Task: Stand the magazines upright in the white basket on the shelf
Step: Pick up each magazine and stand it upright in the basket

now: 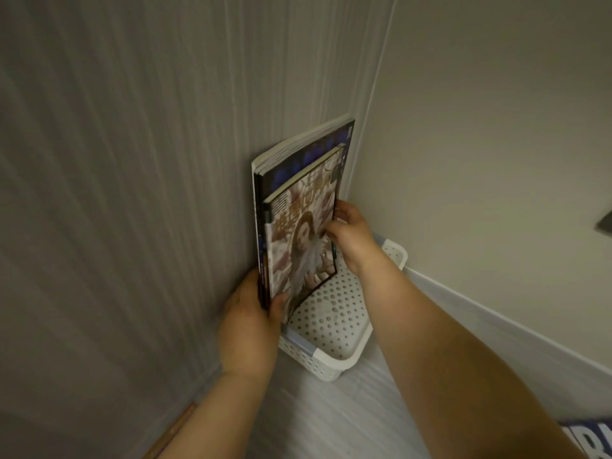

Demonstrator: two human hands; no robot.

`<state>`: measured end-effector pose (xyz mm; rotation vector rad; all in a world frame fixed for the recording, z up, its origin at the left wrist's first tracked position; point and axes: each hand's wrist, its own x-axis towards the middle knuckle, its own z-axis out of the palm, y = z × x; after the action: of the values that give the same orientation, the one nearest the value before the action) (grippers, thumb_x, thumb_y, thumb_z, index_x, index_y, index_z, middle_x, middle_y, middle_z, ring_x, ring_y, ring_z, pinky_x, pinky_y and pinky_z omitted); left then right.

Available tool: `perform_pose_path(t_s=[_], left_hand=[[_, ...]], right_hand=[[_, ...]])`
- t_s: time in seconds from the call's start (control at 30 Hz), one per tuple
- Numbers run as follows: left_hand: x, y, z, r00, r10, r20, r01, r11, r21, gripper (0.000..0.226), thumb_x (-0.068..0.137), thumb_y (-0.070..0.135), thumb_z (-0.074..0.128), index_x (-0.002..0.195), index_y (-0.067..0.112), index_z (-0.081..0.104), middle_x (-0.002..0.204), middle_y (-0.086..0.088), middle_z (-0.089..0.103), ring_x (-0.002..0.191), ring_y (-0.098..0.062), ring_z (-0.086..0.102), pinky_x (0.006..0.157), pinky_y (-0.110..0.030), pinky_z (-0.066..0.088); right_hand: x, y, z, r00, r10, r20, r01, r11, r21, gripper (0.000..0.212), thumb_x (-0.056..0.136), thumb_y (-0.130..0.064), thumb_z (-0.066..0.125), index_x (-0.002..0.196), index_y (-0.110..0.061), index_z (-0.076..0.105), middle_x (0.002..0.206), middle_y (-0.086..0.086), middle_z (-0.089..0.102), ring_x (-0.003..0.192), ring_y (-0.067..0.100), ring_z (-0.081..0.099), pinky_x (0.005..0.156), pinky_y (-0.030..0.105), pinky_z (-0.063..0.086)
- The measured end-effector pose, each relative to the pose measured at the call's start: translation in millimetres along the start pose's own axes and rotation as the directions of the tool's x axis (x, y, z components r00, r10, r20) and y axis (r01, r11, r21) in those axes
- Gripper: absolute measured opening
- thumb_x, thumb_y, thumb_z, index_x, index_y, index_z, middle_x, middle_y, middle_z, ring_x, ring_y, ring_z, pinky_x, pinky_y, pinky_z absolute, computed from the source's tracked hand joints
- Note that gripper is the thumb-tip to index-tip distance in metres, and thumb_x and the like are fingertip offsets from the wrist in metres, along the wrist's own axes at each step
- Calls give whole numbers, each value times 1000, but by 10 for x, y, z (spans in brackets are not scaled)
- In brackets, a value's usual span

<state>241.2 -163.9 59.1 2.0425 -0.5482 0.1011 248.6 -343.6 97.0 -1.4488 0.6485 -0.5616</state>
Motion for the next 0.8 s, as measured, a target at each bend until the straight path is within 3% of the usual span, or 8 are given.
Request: perform_pose_path(t_s=[0.07, 0.2, 0.37, 0.47, 0.6, 0.7, 0.73, 0.8], left_hand=[[1, -4, -22, 1000, 15, 5, -15, 1000, -8, 38, 78, 15, 61, 116, 15, 55, 112, -11, 65, 100, -32, 59, 73, -26, 39], [-23, -4, -54, 1000, 4, -19, -5, 1000, -30, 38, 77, 11, 63, 115, 13, 56, 111, -12, 66, 98, -33, 60, 74, -27, 41], [-141, -8, -154, 1000, -16, 21, 18, 996, -85, 43, 79, 9, 62, 121, 11, 51, 120, -13, 61, 109, -31, 56, 88, -36, 46], [-284, 60, -250, 999, 16, -29, -17, 1000, -11, 41, 77, 6, 64, 117, 3, 54, 112, -21, 62, 106, -36, 54, 86, -36, 42], [-592, 259, -326, 979, 205, -11, -204, 978, 51, 27, 69, -3, 70, 96, 0, 64, 91, -20, 69, 86, -38, 61, 76, -35, 42], [-901, 418, -264, 947, 299, 118, -296, 954, -38, 13, 72, 3, 67, 84, 6, 68, 82, -11, 71, 81, -18, 60, 70, -23, 42], [-1045, 485, -221, 918, 360, 165, -351, 933, -80, 10, 71, 7, 64, 80, 8, 68, 78, -8, 71, 77, -10, 56, 67, -18, 40], [-1354, 590, -116, 855, 453, 254, -428, 892, -148, 11, 66, 9, 61, 73, 10, 69, 69, -5, 69, 76, -8, 51, 65, -17, 39]], right_hand=[[-35, 30, 4, 1000, -14, 18, 15, 997, -74, 39, 83, 4, 49, 117, -15, 50, 107, 4, 55, 88, 13, 56, 66, 16, 49], [-97, 64, -4, 999, 0, 37, 5, 990, -143, 44, 86, -2, 49, 128, -14, 43, 126, 8, 54, 100, 14, 50, 89, 29, 45], [-264, -51, -158, 998, 47, -35, -54, 976, -210, 60, 88, 0, 44, 141, -15, 23, 143, 11, 39, 104, 10, 41, 76, 14, 43], [-486, -122, -279, 997, 11, -78, -30, 970, -241, 55, 88, -5, 46, 139, -13, 27, 144, 11, 38, 120, 19, 43, 87, 20, 38], [-966, -161, -582, 983, -73, -167, 17, 951, -310, 49, 86, 7, 41, 133, -6, 38, 139, 14, 43, 128, 24, 41, 100, 23, 32], [-1382, -113, -928, 965, -98, -244, 10, 940, -340, 41, 86, 8, 40, 124, -2, 46, 132, 14, 50, 123, 24, 45, 90, 13, 33], [-1550, -82, -1095, 952, -100, -288, -11, 932, -361, 39, 86, 7, 40, 122, -3, 48, 130, 13, 52, 122, 24, 46, 90, 15, 33], [-1898, 15, -1471, 925, -105, -366, -62, 907, -417, 36, 87, 4, 40, 120, -5, 51, 129, 13, 53, 120, 25, 48, 92, 19, 33]])
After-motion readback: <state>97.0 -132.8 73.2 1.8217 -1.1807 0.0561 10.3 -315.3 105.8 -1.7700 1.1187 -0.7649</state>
